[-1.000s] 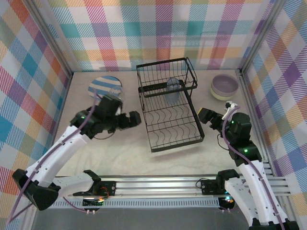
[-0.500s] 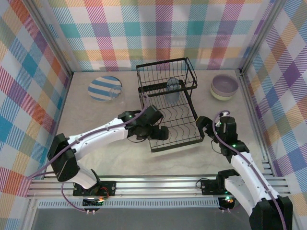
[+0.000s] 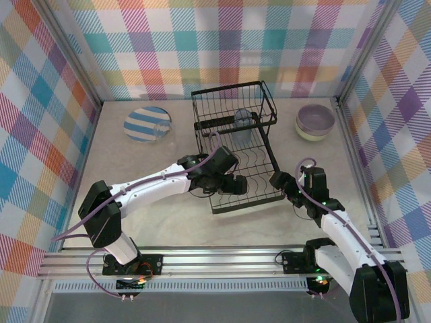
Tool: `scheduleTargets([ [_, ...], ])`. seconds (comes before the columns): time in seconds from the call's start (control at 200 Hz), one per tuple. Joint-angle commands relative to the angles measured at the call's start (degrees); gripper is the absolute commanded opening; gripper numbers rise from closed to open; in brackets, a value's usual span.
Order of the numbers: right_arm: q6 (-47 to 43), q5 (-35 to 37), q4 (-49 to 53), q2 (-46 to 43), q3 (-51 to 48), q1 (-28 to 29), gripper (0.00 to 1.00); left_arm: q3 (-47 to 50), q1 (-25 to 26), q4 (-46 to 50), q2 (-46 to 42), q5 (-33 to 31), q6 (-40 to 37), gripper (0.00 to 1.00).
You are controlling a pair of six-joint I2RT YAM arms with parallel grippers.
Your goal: Unload the mixed dishes from the dish rack
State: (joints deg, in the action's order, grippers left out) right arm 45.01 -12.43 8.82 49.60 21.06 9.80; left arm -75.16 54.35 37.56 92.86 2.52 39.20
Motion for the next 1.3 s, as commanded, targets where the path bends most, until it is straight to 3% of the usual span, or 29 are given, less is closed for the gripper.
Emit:
scheduleTargets([
  [0.0, 2.1, -4.7, 3.1, -3.1, -2.1, 0.6, 0.93, 1.1, 0.5, -1.4, -1.0, 0.4, -0.5, 0.93],
  [0.215, 3.3, -4.6, 4.6, -6.4, -4.4, 5.3, 0.91, 2.0, 0.5, -2.1, -2.2, -0.6, -0.1, 0.94],
  [0.34, 5.5, -2.1, 2.4, -7.5, -5.9, 11.2, 0.91, 3.1, 0.5, -3.2, -3.6, -1.7, -0.7, 0.96],
  [0.545, 6.7, 2.4, -3.5, -2.4, -5.3, 19.9, 0.92, 8.8, 0.4, -9.1, -8.3, -3.8, -1.6, 1.0],
  [0.635, 6.5, 3.2, 1.0, -2.2, -2.9, 20.0, 0.93, 11.8, 0.4, -12.7, -10.5, -4.9, -2.3, 1.0],
  [0.715, 6.7, 5.9, 9.4, -7.4, -0.6, 20.0, 0.95, 13.3, 0.4, -14.6, -12.1, -5.7, -2.8, 1.0],
  [0.82, 5.2, 13.1, 21.6, -17.4, 2.7, 18.5, 0.99, 14.8, 0.4, -16.3, -13.5, -6.5, -3.2, 1.0],
  [0.91, 1.2, 10.8, 24.7, -19.2, 5.2, 12.0, 0.99, 16.4, 0.4, -18.3, -14.6, -6.5, -3.1, 1.0],
  [1.06, -6.6, -2.7, 16.4, -7.8, 6.9, -1.1, 0.99, 19.8, 0.5, -24.8, -16.2, -5.5, -3.6, 1.0],
  [1.295, -13.4, -9.5, 2.3, 14.3, 12.9, -1.6, 0.99, 21.0, 0.4, -28.0, -16.7, -4.3, -6.4, 1.0],
])
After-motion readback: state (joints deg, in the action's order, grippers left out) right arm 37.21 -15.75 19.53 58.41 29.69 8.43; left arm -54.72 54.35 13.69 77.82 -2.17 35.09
